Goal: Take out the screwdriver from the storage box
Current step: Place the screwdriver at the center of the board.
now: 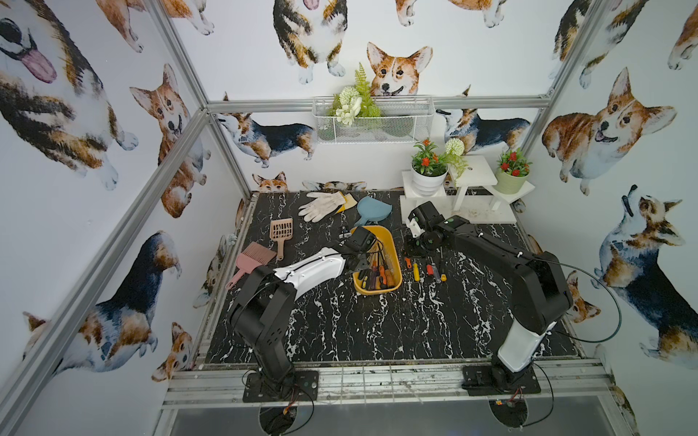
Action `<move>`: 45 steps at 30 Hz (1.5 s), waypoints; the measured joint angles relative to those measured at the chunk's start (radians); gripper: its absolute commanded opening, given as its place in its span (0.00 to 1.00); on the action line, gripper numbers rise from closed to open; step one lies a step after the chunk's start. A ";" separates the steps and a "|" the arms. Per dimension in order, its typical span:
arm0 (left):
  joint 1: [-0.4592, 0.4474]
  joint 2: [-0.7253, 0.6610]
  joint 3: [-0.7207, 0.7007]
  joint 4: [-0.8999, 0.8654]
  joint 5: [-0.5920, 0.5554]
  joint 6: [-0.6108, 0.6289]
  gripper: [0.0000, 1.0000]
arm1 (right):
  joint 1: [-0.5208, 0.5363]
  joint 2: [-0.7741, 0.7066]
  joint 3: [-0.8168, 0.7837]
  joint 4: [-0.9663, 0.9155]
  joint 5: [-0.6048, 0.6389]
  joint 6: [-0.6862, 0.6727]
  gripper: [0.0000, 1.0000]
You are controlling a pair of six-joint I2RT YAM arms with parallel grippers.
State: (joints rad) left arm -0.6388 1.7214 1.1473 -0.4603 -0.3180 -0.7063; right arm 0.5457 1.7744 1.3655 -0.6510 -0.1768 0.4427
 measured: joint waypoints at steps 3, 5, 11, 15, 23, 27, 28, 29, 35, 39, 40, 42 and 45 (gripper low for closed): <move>0.000 0.000 0.000 0.000 0.000 0.000 0.00 | -0.015 0.020 -0.011 -0.024 0.055 -0.008 0.00; 0.000 0.000 0.000 0.000 0.000 0.000 0.00 | -0.024 0.031 -0.021 -0.037 0.084 -0.019 0.00; 0.000 0.000 0.000 0.000 0.000 0.000 0.00 | -0.028 0.058 -0.036 -0.042 0.129 -0.022 0.00; 0.000 -0.001 0.000 0.000 -0.001 0.000 0.00 | -0.028 0.082 -0.037 -0.044 0.153 -0.023 0.00; 0.000 -0.007 -0.002 -0.002 -0.005 0.001 0.00 | -0.028 0.108 -0.034 -0.045 0.201 -0.029 0.00; 0.000 -0.007 -0.002 -0.003 -0.005 0.001 0.00 | -0.029 0.119 -0.023 -0.049 0.207 -0.038 0.13; 0.000 -0.007 -0.002 -0.003 -0.005 0.001 0.00 | -0.028 0.123 -0.021 -0.050 0.209 -0.045 0.17; 0.000 -0.007 -0.002 -0.003 -0.005 0.001 0.00 | -0.028 0.127 -0.019 -0.050 0.213 -0.045 0.19; 0.001 -0.013 -0.002 -0.007 -0.010 0.002 0.00 | -0.028 0.137 -0.019 -0.057 0.220 -0.048 0.32; 0.001 -0.013 -0.002 -0.008 -0.012 0.002 0.00 | -0.028 0.135 -0.027 -0.056 0.220 -0.051 0.39; 0.001 -0.013 -0.002 -0.008 -0.012 0.002 0.00 | -0.028 0.132 -0.029 -0.056 0.220 -0.051 0.40; 0.001 -0.013 -0.002 -0.008 -0.012 0.002 0.00 | -0.028 0.126 -0.031 -0.056 0.220 -0.052 0.42; 0.001 -0.013 -0.002 -0.008 -0.012 0.001 0.00 | -0.028 0.107 -0.037 -0.055 0.220 -0.052 0.43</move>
State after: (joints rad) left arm -0.6380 1.7084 1.1454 -0.4683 -0.3298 -0.7052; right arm 0.5175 1.8812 1.3285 -0.7055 0.0433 0.3904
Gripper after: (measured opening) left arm 0.099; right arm 0.423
